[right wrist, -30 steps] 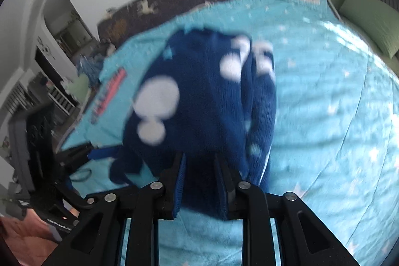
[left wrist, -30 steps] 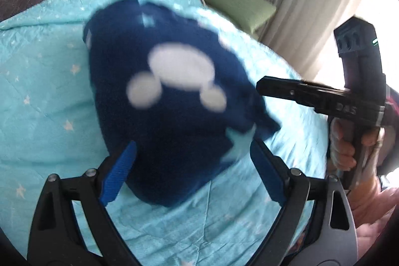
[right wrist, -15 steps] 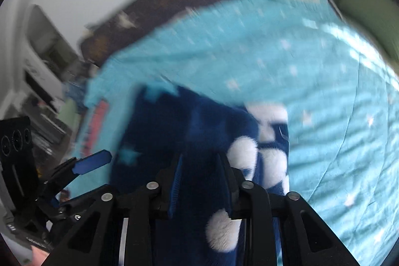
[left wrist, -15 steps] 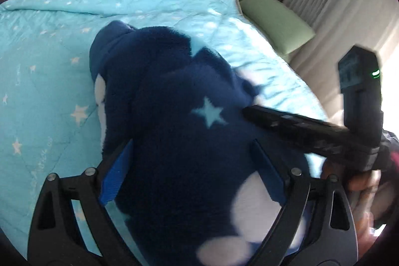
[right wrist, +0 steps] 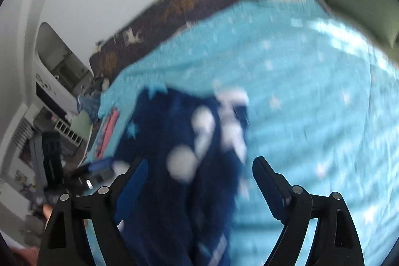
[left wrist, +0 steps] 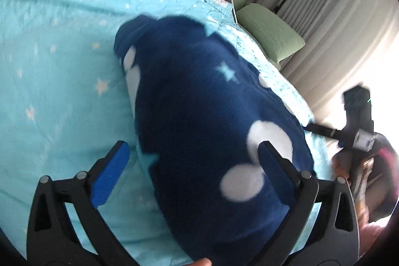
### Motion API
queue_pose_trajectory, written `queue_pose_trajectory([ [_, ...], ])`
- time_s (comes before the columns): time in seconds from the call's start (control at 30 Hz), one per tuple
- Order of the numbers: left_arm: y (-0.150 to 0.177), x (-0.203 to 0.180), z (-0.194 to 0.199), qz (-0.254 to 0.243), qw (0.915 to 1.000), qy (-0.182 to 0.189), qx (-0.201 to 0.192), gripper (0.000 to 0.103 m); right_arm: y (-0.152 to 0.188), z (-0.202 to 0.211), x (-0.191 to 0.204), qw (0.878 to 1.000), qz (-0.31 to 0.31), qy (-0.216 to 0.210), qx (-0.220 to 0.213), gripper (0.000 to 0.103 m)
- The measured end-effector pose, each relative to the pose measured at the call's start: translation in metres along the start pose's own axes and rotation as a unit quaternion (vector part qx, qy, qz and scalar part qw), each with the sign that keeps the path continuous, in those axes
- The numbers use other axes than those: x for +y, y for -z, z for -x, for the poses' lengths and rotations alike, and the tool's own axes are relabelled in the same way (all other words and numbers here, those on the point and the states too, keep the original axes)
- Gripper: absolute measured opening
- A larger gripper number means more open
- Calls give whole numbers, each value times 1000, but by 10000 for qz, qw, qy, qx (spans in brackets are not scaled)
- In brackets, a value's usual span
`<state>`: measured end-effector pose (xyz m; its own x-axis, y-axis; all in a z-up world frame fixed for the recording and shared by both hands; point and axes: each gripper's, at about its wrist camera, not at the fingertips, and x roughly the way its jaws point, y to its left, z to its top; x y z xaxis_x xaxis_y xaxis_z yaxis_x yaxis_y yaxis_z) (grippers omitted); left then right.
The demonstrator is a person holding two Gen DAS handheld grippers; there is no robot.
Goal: Fold small clothes
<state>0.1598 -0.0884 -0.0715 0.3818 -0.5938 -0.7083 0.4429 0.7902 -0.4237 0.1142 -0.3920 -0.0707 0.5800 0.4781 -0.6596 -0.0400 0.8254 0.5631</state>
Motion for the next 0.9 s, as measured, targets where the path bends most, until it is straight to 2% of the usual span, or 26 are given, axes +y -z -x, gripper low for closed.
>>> queue_pose_trajectory([
  [0.07, 3, 10, -7, 381, 9985, 326, 205, 102, 8, -10, -16, 9978, -357, -363, 436, 92],
  [0.13, 5, 22, -20, 768, 9934, 709, 471, 102, 9, -21, -29, 9921, -651, -865, 628, 95],
  [0.2, 6, 31, -32, 1099, 9862, 1026, 697, 103, 9, -32, -42, 9858, -928, -1183, 746, 100],
  [0.23, 6, 33, -37, 1205, 9829, 1147, 787, 103, 8, -38, -47, 9825, -1059, -1313, 795, 102],
  [0.33, 5, 33, -43, 1202, 9811, 1257, 852, 103, 6, -51, -54, 9751, -1206, -1645, 871, 103],
  [0.43, 5, 30, -48, 1142, 9803, 1333, 904, 103, -5, -60, -50, 9751, -1070, -1744, 856, 103],
  [0.67, 1, 37, -66, 1309, 9686, 1740, 1199, 103, -18, -85, -31, 9777, -614, -1697, 1071, 103],
  [0.9, -12, 31, -85, 1148, 9682, 1782, 1329, 103, -37, -107, -17, 9762, -264, -1734, 1277, 103],
])
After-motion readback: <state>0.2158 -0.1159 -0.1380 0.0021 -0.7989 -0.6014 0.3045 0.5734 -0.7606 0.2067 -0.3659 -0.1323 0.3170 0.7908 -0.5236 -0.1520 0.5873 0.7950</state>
